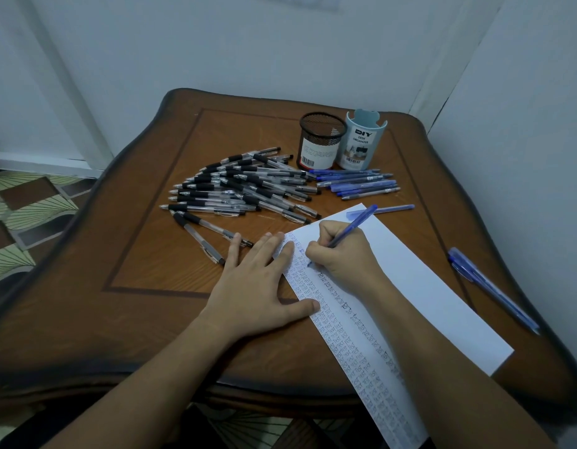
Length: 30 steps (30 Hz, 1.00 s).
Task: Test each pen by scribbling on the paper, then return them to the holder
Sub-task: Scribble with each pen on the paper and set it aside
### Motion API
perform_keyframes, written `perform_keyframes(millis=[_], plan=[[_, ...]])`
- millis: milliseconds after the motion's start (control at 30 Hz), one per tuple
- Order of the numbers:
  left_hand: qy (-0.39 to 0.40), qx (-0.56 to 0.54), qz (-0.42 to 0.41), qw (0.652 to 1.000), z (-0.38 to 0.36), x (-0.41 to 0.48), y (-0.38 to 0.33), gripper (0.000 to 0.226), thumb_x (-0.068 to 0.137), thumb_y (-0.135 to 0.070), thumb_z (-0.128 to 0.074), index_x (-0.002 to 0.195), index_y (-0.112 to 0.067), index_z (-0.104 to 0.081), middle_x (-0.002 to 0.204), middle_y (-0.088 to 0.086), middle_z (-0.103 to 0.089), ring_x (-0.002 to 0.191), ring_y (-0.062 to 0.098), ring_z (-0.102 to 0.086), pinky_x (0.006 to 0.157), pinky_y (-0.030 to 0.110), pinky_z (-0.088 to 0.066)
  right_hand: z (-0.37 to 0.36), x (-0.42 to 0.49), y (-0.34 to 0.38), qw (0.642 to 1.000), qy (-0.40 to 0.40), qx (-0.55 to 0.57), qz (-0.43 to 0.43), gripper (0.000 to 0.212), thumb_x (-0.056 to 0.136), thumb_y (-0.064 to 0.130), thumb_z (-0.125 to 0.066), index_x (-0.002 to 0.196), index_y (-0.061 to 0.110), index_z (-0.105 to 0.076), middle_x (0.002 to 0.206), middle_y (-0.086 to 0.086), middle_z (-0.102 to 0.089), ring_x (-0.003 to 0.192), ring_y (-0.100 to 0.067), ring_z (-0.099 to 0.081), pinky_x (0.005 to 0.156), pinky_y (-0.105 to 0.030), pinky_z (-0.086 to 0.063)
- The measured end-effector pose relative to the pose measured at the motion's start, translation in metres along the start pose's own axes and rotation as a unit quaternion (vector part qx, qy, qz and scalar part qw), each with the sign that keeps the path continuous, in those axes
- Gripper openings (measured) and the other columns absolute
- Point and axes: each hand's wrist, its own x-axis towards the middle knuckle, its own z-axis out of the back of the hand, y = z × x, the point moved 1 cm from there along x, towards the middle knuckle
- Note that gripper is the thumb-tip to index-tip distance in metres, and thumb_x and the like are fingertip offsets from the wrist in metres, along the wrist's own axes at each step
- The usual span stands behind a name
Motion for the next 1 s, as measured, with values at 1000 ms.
perform_keyframes(millis=[1000], plan=[[0.0, -0.011, 0.003, 1.0, 0.001, 0.0, 0.0, 0.118, 0.06, -0.095, -0.004, 0.157, -0.028, -0.007, 0.165, -0.006, 0.002, 0.15, 0.011, 0.007, 0.116, 0.051, 0.019, 0.01, 0.009, 0.002, 0.991, -0.036, 0.112, -0.056, 0.037, 0.089, -0.003, -0.057, 0.059, 0.014, -0.044, 0.056, -0.004, -0.052, 0.048, -0.01, -0.046, 0.049, -0.022, -0.039]])
